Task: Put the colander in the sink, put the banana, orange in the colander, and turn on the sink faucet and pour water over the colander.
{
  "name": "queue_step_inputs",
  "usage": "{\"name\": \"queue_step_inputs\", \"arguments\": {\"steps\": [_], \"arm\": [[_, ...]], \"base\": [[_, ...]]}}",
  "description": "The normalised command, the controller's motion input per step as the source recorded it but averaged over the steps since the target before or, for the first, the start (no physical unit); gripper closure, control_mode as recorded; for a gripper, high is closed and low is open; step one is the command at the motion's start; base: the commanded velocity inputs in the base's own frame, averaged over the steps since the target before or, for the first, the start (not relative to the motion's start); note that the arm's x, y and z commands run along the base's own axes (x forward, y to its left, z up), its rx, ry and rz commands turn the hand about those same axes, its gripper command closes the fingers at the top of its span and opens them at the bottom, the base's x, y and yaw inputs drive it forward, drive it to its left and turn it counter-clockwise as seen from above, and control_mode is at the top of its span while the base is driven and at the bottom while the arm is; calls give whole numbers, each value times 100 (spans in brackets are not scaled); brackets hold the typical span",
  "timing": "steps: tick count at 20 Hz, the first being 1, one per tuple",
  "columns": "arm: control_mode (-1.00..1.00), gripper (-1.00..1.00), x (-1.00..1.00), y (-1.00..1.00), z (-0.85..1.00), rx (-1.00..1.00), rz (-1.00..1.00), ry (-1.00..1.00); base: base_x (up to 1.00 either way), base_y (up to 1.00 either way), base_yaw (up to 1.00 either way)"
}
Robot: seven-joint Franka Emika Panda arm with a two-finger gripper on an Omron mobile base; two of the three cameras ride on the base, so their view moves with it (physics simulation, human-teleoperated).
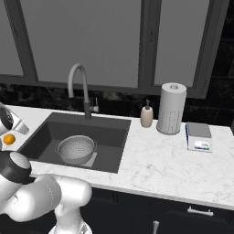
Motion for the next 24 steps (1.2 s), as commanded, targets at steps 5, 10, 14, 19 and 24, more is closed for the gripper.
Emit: {"name": "queue_step_inputs", "arguments": {"steps": [5,10,14,19,24], "arm": [[-100,-100,3,33,-1,15,16,7],[-100,-100,2,23,-21,15,26,7],[-100,-100,6,16,-26,5,27,2],[-100,-100,20,15,-25,0,19,17],[-100,-100,16,25,-15,0,13,24]], "base": [[0,0,0],[0,0,0],[0,0,0],[0,0,0],[0,0,0]]}}
